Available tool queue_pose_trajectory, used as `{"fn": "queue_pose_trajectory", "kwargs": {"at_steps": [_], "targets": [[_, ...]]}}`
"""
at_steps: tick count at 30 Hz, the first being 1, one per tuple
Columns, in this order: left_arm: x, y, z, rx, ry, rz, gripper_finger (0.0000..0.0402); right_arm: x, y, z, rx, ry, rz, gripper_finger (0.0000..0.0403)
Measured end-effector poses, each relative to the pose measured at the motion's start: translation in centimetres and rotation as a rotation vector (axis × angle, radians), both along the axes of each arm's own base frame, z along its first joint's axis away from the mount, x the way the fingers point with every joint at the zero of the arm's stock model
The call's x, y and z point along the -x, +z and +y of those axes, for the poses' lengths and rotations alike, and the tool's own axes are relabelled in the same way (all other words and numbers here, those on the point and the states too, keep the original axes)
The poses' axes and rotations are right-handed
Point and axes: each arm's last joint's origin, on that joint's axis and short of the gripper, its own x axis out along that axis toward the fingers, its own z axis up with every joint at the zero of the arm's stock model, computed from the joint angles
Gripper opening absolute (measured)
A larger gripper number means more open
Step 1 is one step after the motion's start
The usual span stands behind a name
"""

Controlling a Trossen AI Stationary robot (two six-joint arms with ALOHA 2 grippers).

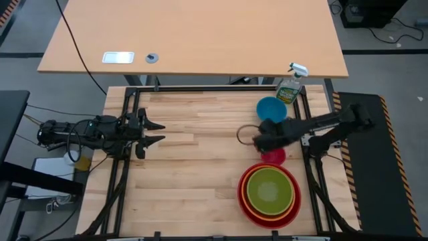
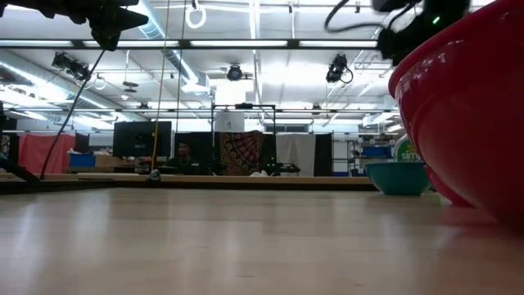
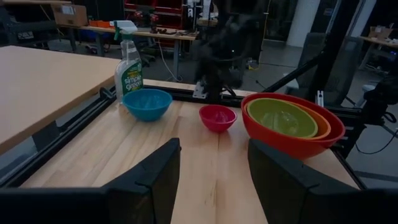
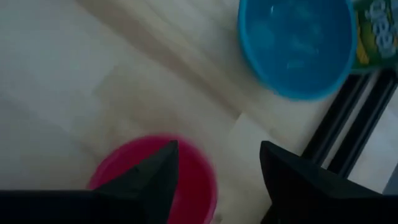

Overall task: Nest bowls inside each other
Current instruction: Stack the green bowl on the orange bowl

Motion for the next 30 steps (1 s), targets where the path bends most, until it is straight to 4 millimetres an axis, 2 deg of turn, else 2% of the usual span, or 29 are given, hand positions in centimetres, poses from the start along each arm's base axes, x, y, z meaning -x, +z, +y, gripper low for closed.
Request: {"fn": "queue_pose_trajectory", "kwargs": {"at_steps": [5,8,11,14,20,25,30], "targets": [[0.0,0.0,0.0,0.0,0.0,0.001,0.0192,-1.3,-0.8,-2.7,-0.003,0.077,-0.014,0.023],[0.0,-0.1,0.0,-0.001,0.0,0.007,0.0192,-2.0,-0.6,-2.8,-0.134,0.148,-0.072,0.023],[0.0,-0.2,0.0,-0.008,0.001,0.016,0.0192,-2.6,0.6,-1.3,-0.242,0.226,-0.135,0.0229],[0.0,-0.2,0.0,-0.018,0.001,0.024,0.0192,-2.7,1.7,1.2,-0.328,0.324,-0.131,0.0224],[0.0,-0.3,0.0,-0.03,0.009,0.035,0.0192,-0.6,3.9,5.6,-0.337,0.333,-0.045,0.021],[0.1,-0.5,0.0,-0.007,0.011,0.049,0.0192,1.1,3.3,8.0,-0.292,0.304,0.012,0.0217],[0.1,-0.8,0.1,0.001,0.013,0.083,0.0192,2.2,2.4,9.1,-0.298,0.223,0.046,0.0259]]}}
